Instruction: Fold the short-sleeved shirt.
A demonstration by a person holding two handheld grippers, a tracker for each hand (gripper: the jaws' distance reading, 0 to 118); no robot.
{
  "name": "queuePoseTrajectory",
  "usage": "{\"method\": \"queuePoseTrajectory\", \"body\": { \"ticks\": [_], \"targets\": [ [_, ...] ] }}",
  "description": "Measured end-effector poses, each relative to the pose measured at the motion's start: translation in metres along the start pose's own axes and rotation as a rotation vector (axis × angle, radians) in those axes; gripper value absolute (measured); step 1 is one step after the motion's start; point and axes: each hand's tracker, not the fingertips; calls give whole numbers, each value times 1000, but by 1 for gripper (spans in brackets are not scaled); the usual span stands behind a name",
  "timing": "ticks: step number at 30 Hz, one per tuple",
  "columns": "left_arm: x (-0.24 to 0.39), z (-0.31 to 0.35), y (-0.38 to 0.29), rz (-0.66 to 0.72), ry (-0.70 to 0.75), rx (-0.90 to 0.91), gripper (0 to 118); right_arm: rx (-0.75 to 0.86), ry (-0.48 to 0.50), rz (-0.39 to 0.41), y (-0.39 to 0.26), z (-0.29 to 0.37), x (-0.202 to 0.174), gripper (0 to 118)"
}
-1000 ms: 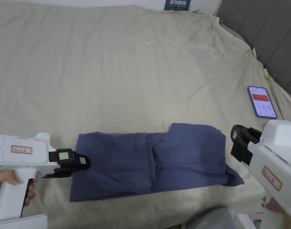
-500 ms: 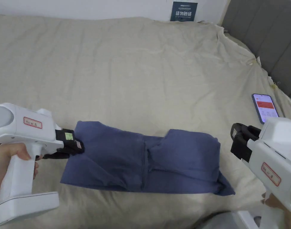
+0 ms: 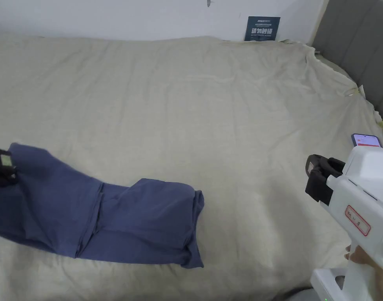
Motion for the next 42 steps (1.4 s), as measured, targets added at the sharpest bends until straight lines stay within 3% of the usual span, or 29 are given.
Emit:
{"method": "queuePoseTrajectory", "body": {
  "ticks": [8,20,26,30,32,34,36,37,39,42],
  "targets": [
    [100,17,-29,-150,-154,0,5,10,-13,-33,-3,12,10,0],
    [230,-41,-92,-518,-185,-95,5,24,-90,-68,-12,38,41,0],
    [275,-93,-127,-650,-126,-163,5,4,-125,-92,-21,43,54,0],
    [292,-130,-151,-642,-54,-199,8,-6,-139,-92,-20,48,45,0],
    [296,-143,-161,-651,-28,-190,23,-11,-144,-87,-21,47,49,0],
    [297,-148,-167,-650,-50,-202,60,-13,-145,-84,-20,47,49,0],
    [295,-140,-161,-593,-179,-240,89,-14,-145,-78,-19,46,51,0],
    [293,-133,-155,-569,-214,-257,96,-15,-144,-74,-18,46,51,0],
    [281,-110,-134,-485,-308,-250,97,-11,-142,-60,-15,46,49,0],
    [248,-72,-95,-370,-443,-91,98,-3,-136,-58,-13,44,49,0]
  ]
}}
